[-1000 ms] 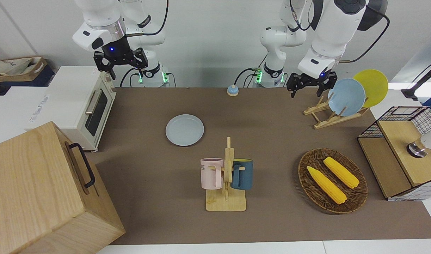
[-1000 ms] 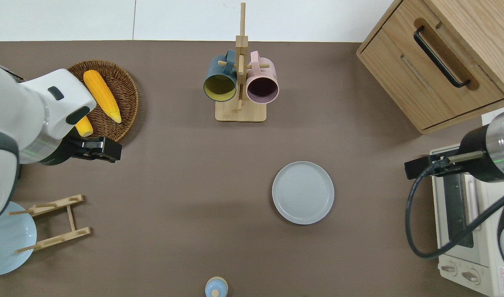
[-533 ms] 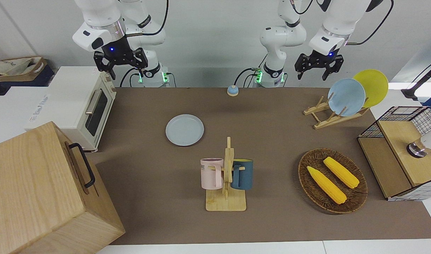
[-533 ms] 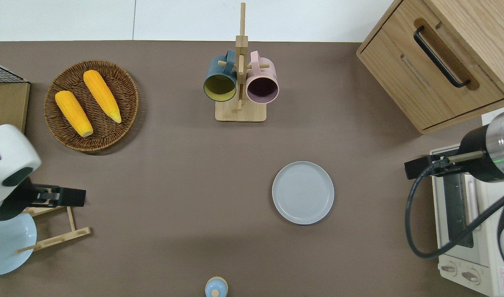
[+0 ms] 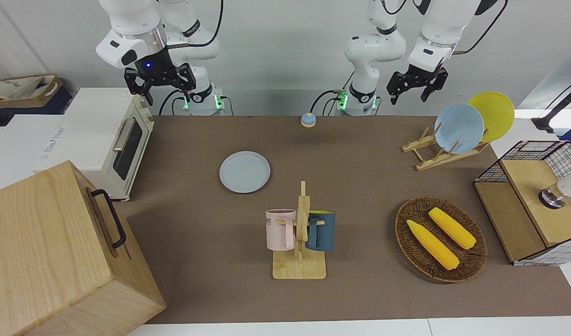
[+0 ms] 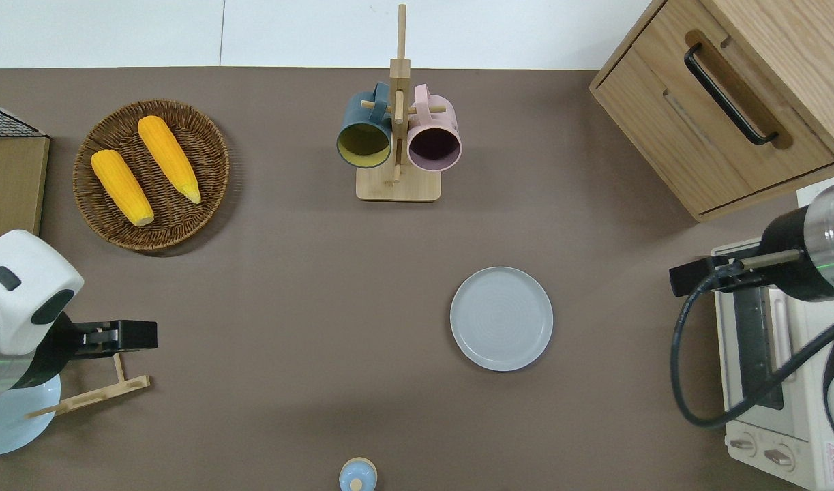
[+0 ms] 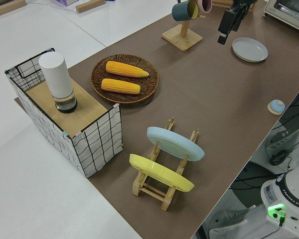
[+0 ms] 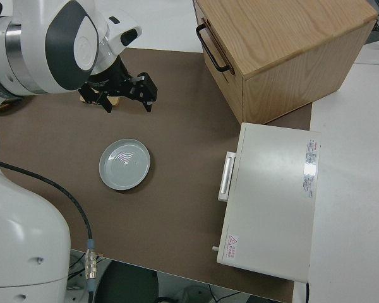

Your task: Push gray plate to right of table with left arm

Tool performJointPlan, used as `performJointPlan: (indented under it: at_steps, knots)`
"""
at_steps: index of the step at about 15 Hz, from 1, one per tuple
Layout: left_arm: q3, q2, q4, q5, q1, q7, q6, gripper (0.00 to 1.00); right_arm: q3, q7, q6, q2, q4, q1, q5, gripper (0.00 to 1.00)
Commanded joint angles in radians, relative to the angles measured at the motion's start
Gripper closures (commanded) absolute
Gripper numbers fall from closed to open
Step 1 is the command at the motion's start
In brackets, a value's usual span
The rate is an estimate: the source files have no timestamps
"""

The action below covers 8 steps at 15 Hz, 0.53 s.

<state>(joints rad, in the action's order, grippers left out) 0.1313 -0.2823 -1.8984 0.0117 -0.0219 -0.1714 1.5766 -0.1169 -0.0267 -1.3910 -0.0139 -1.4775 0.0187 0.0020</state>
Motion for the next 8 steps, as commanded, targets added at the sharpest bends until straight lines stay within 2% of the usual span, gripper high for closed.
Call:
performJointPlan:
  at_steps: [1, 5, 8]
  knots:
    - [-0.005, 0.014, -0.018, -0.015, -0.007, -0.007, 0.052, 0.0, -0.015, -0.001, 0.015, -0.003, 0.008, -0.02, 0.01, 0.017]
    - [-0.005, 0.09, 0.031, -0.018, -0.003, 0.003, 0.1, 0.0, -0.014, -0.001, 0.015, -0.003, 0.008, -0.02, 0.01, 0.017]
    - [-0.01, 0.109, 0.068, -0.007, -0.012, 0.099, 0.106, 0.0, -0.014, -0.001, 0.015, -0.003, 0.008, -0.02, 0.01, 0.017]
